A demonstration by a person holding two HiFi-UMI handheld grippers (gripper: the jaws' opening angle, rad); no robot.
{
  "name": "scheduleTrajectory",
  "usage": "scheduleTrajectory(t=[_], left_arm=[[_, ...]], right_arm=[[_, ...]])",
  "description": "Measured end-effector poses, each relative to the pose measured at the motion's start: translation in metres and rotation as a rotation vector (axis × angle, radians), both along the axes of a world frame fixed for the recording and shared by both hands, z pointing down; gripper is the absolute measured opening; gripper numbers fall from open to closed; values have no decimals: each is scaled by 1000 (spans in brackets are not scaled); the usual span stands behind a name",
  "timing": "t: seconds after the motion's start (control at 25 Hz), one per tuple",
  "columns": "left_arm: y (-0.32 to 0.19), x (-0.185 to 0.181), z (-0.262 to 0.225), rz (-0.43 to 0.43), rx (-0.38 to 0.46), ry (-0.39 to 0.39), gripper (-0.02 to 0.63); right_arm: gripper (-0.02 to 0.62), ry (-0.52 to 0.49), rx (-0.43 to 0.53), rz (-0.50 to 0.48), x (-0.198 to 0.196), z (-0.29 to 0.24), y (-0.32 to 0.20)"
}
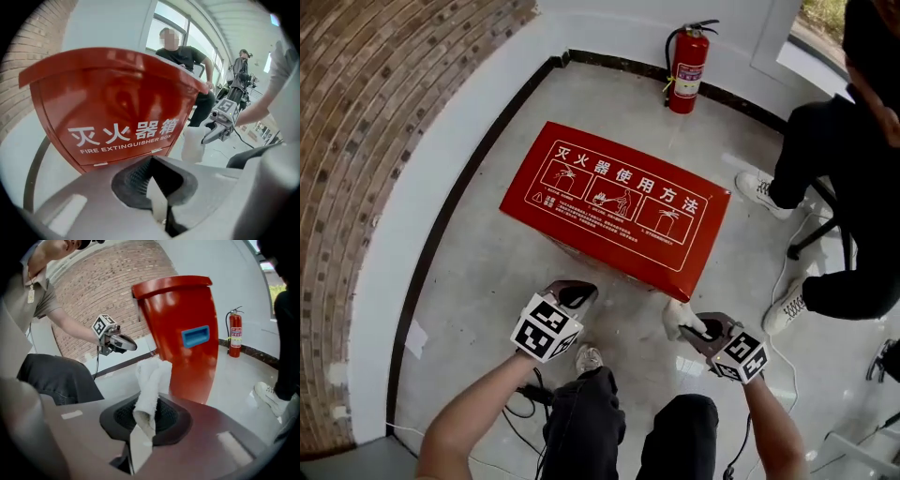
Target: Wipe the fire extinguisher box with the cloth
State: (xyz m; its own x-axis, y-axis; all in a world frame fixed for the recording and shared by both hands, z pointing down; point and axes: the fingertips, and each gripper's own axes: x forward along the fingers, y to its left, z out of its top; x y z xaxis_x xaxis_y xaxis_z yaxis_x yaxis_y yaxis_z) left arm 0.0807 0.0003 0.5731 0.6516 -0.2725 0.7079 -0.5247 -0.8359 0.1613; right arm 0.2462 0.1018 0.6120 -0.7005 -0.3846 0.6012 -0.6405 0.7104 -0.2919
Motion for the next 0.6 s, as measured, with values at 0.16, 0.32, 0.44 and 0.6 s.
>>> scheduleTrajectory(t=[0.16,0.32,0.44,0.6], left_arm=[[17,-12,-54,78,-61,13,2],[20,-15,-131,140,-73,73,2],[6,-16,-186,188,-30,107,33],[-26,-17,-236,209,-44,150,76]], right_arm=[[75,-18,-87,-24,-48,-67,36],[75,-69,-50,-19,-88,-164,24],[75,-106,42,-18,-108,-228,-12],[75,-136,141,10,-119,-288,-68]])
